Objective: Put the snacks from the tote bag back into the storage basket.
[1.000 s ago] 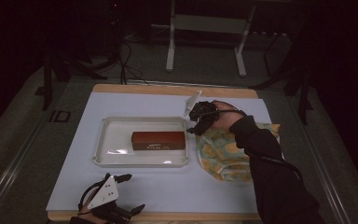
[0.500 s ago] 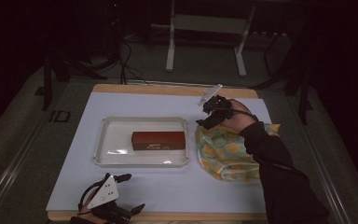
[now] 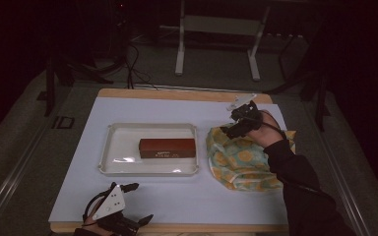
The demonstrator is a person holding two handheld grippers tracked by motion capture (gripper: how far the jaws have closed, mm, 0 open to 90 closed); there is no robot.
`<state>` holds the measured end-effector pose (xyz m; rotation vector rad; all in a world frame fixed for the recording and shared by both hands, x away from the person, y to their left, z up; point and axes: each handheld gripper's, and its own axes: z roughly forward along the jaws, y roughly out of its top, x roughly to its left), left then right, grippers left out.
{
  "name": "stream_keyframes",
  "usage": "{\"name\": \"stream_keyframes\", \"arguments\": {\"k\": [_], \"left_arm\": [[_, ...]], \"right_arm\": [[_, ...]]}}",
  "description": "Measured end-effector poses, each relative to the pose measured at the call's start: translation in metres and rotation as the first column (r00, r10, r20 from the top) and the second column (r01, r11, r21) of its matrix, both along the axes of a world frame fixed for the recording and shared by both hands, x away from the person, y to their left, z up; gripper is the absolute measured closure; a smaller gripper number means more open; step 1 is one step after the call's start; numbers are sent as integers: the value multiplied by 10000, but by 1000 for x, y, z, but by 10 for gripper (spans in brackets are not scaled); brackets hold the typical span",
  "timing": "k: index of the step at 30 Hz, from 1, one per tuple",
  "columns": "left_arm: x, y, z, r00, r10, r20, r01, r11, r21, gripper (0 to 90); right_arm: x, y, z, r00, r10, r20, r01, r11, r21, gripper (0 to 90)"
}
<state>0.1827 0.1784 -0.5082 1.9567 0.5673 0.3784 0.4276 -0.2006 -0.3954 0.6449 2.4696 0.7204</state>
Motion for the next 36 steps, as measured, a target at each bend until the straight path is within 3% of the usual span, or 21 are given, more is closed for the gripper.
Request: {"name": "stream_keyframes", "arguments": {"k": [4,12,17,27,36], "left_arm": [[0,0,0,10000,16,-9,-16,10000,-36,0],[0,0,0,10000,2,-5,-2,10000,-20,0],[0,0,0,10000,-17,-13,17,10000,-19,0],[0,0,0,10000,-20,10,20,10000,-26,0],[0,-1,0,10000,-27,8,27,10000,-37,0]], "right_arm": [[-4,-11,-4,9980,-593,206,583,9973,436,105],[-12,-31,-13,9884,-1464,396,1404,9820,1265,105],[-21,-41,-22,9772,-1998,724,1863,9693,1606,105],[-43,-57,-40,9660,-2501,660,2285,9445,2359,105],[-65,-71,-47,9375,-3198,1371,2693,9165,2960,105]]}}
